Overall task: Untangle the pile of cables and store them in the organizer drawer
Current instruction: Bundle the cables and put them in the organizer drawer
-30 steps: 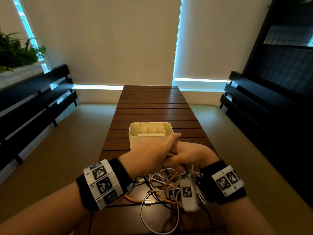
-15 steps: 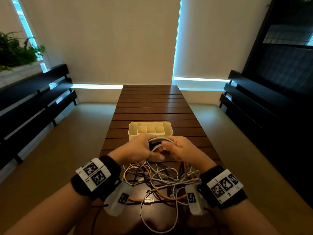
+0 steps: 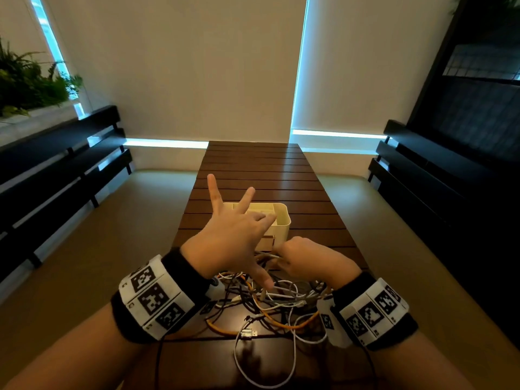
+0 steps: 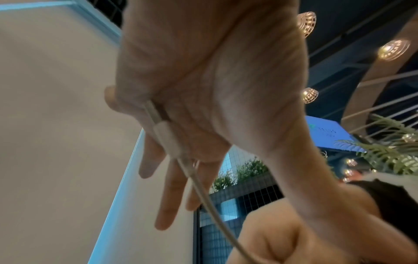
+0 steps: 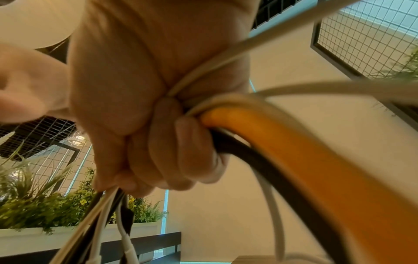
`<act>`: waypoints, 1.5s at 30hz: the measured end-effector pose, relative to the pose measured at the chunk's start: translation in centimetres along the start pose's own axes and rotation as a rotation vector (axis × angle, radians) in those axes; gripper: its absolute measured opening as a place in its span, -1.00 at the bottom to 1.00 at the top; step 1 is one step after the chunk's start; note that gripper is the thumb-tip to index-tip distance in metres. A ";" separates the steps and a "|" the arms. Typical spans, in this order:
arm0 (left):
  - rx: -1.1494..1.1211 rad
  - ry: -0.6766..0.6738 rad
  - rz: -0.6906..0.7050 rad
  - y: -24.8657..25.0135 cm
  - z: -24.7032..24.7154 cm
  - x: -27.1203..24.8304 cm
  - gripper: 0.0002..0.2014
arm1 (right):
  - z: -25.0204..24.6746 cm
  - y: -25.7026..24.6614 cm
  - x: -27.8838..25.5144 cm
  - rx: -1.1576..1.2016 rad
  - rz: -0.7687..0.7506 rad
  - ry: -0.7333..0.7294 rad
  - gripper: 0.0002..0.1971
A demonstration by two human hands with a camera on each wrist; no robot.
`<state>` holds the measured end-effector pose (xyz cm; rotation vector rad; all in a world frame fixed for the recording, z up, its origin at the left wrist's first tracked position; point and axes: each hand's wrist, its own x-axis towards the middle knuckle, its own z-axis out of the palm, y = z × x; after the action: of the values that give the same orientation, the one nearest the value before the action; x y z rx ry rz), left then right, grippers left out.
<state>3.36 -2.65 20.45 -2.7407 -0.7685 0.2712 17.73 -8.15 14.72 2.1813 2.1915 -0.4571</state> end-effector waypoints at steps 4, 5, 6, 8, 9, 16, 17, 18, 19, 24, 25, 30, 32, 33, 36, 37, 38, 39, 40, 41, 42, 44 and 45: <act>-0.040 0.085 -0.080 0.0 -0.3 -0.3 0.13 | -0.2 0.2 0.2 -0.042 0.010 -0.014 -0.66; -0.069 0.092 -0.087 0.0 -0.3 -0.1 0.12 | -0.2 0.2 0.2 -0.054 0.016 -0.021 -0.66; -0.107 0.083 -0.078 -0.1 0.0 0.3 0.12 | -0.3 0.1 0.2 -0.057 0.015 -0.022 -0.67; -0.246 -0.010 -0.011 -0.4 0.7 1.2 0.15 | -0.7 -0.4 -0.1 -0.038 -0.018 -0.022 -0.67; -0.362 -0.078 0.034 -0.3 1.3 1.7 0.15 | -1.2 -0.7 -0.4 -0.007 -0.056 -0.016 -0.68; -1.469 0.020 0.197 3.0 4.5 2.2 -0.75 | -3.1 1.3 -1.8 0.382 -0.188 0.094 -0.92; -1.576 -0.019 0.178 3.5 4.6 2.1 -0.81 | -3.0 1.6 -1.7 0.422 -0.178 0.139 -0.93; -1.661 -0.053 0.141 3.9 4.6 2.0 -0.88 | -2.9 1.9 -1.7 0.484 -0.170 0.192 -0.85; -1.720 -0.076 0.092 4.2 4.6 1.9 -0.90 | -2.8 1.9 -1.6 0.569 -0.158 0.241 -0.71; -1.939 -0.093 0.027 4.3 5.3 1.6 -0.85 | -1.9 2.5 -2.4 0.953 -0.092 0.278 -0.58; -1.980 -0.080 0.036 3.9 5.3 1.5 -0.85 | -1.6 2.8 -2.7 0.995 -0.092 0.257 -0.61; -2.150 0.130 -0.048 2.6 5.0 1.9 -0.82 | 1.0 2.6 -2.9 0.918 -0.096 0.128 -0.81; -2.186 0.242 -0.131 2.6 4.9 2.1 -0.73 | 2.1 1.6 -2.8 1.027 -0.119 0.213 -0.81; -2.184 0.293 -0.177 2.6 4.9 2.2 -0.68 | 2.4 0.9 -2.6 1.140 -0.109 0.262 -0.77; -2.184 0.407 -0.288 2.8 5.0 2.8 -0.65 | 2.7 -1.6 -2.0 1.146 -0.050 0.439 -0.66; -2.221 0.419 -0.309 2.9 4.8 3.0 -0.64 | 2.8 -2.2 -1.6 1.020 -0.050 0.523 -0.62; -2.266 0.415 -0.318 3.0 4.7 3.2 -0.51 | 2.9 -2.7 -1.3 0.904 -0.049 0.584 -0.56; -2.291 0.403 -0.328 3.1 4.6 3.4 -0.36 | 2.9 -3.2 -1.0 0.836 -0.040 0.602 -0.46; -2.303 0.391 -0.336 3.1 4.5 3.5 -0.29 | 2.9 -3.4 -0.7 0.796 -0.026 0.604 -0.31; -2.302 0.376 -0.334 3.1 4.4 3.5 -0.30 | 3.1 -3.5 -0.4 0.754 -0.013 0.602 -0.16; -2.301 0.352 -0.316 3.1 4.4 3.4 -0.34 | 3.2 -3.4 -0.2 0.710 -0.009 0.593 -0.06; -2.334 0.320 -0.255 3.3 4.8 3.3 -0.40 | 3.5 -3.1 0.1 0.663 -0.009 0.569 0.10; -2.359 0.312 -0.223 3.3 4.9 3.2 -0.43 | 3.6 -3.0 0.3 0.635 -0.018 0.544 0.15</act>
<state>6.41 -2.65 14.48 -3.6633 -1.9596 -2.6509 14.06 -8.63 11.79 2.8927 2.5975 -0.7126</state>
